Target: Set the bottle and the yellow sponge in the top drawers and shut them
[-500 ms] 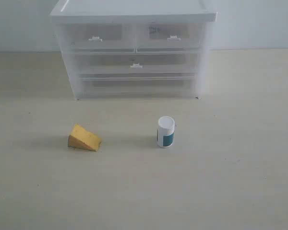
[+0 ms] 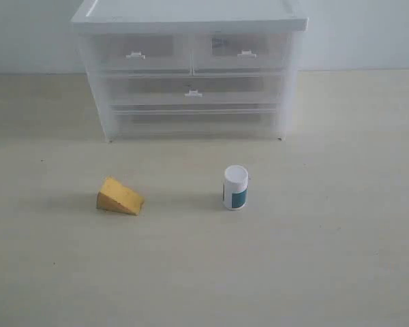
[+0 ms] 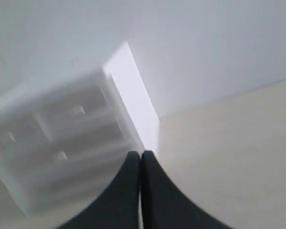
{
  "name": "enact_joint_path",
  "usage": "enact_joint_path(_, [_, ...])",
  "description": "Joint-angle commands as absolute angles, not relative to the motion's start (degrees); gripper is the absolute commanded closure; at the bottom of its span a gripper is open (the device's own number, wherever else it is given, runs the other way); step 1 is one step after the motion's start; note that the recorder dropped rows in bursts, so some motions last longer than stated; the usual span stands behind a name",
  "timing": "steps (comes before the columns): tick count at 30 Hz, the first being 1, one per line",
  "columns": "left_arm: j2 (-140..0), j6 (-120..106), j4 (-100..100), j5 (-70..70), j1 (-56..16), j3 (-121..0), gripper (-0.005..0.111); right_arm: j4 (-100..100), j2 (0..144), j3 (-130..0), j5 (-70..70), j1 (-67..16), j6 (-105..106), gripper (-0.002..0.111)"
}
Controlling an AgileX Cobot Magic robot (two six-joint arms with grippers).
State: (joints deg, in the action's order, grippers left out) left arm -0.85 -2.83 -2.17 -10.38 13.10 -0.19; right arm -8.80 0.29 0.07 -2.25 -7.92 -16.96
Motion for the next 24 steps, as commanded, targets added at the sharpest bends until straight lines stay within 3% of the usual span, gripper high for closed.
enact_joint_path(1, [-1.1,-2.8,-2.0,-10.5,12.7,0.0,0.103,-13.6,0.0,0.0,19.0,-8.0,-31.9,0.109])
enact_joint_path(5, [-1.1,-2.8,-2.0,-10.5,12.7,0.0,0.103,-2.9,0.0,-0.9,33.6,-8.0,-31.9,0.109])
enact_joint_path(7, [-1.1,-2.8,-2.0,-10.5,12.7,0.0,0.103,18.2,0.4,-7.0,26.5,-8.0,-33.1,0.109])
enact_joint_path(10, [-1.1,-2.8,-2.0,-10.5,12.7,0.0,0.103,48.2,8.7,-14.6,14.8,-8.0,-62.3,0.109])
enact_joint_path(11, [-1.1,-2.8,-2.0,-10.5,12.7,0.0,0.103,72.0,17.9,-17.1,18.0,-8.0,-82.7,0.109])
enact_joint_path(13, [-1.1,-2.8,-2.0,-10.5,12.7,0.0,0.103,87.1,28.4,-19.7,24.6,-8.0,-95.5,0.109])
enact_joint_path(16, [-1.1,-2.8,-2.0,-10.5,12.7,0.0,0.103,90.1,42.5,-22.6,29.4,-8.0,-97.5,0.109])
enact_joint_path(20, [-1.1,-2.8,-2.0,-10.5,12.7,0.0,0.103,76.9,59.4,-24.1,38.0,-8.0,-86.5,0.109])
enact_joint_path(23, [-1.1,-2.8,-2.0,-10.5,12.7,0.0,0.103,58.9,80.1,-24.1,69.5,-8.1,-70.2,0.107])
enact_joint_path(24, [-1.1,-2.8,-2.0,-10.5,12.7,0.0,0.103,56.2,83.1,-24.1,70.0,-8.6,-69.6,0.105])
